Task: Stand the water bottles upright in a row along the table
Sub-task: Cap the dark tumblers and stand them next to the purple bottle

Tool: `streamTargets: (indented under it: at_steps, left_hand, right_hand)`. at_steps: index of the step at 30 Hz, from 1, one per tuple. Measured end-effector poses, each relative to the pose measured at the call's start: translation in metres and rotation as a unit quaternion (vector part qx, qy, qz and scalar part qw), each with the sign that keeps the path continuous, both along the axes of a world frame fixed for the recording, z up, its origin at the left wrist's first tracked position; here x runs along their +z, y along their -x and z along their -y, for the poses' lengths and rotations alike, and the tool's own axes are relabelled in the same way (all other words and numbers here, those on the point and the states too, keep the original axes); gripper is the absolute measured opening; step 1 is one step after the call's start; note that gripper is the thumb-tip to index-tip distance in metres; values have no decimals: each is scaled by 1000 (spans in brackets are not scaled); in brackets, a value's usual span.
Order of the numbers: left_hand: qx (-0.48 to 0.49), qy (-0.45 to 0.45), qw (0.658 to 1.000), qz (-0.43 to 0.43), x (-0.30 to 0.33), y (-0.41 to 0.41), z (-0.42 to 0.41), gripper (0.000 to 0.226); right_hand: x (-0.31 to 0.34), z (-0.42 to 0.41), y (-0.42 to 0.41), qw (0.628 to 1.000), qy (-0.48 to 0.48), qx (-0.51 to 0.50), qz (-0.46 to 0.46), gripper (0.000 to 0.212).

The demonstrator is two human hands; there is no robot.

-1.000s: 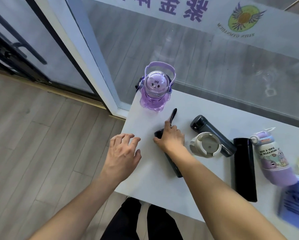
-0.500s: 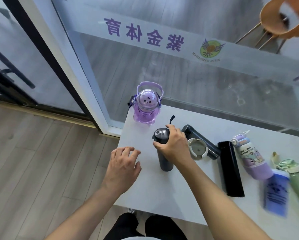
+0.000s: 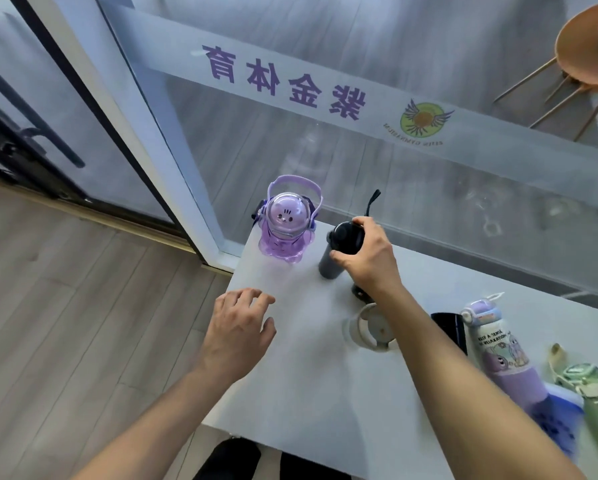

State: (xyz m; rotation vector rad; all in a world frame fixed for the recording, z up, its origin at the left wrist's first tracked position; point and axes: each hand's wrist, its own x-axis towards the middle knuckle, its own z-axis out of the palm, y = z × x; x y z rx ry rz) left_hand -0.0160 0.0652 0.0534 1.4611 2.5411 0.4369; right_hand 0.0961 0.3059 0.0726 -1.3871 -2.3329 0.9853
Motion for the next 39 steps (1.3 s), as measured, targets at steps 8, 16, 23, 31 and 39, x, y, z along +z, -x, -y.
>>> streamTargets:
  at_steps: [8,16,23,31,39]
  left_hand:
    - [26,11,999,16,3,-19,-16,29]
    - [23,12,1000,13,4,-22,-23,27]
    - [18,4,1000,9,9,-19,-17,26]
    - [-49,-24,998,14,19,-19,-20,28]
    - [-142,-49,988,24,22,-51,-44,29]
  right_hand:
    - [-6,-29,3,1000,-4,23,2,68]
    - [-8,-28,-3,1000,-16,22,2,68]
    - [-4,-25,-2,999,-10,19,25,72]
    - [30,-7,-32,998,-38,-41,19,82]
    - [24,0,-109,993,-21,-105,42,55]
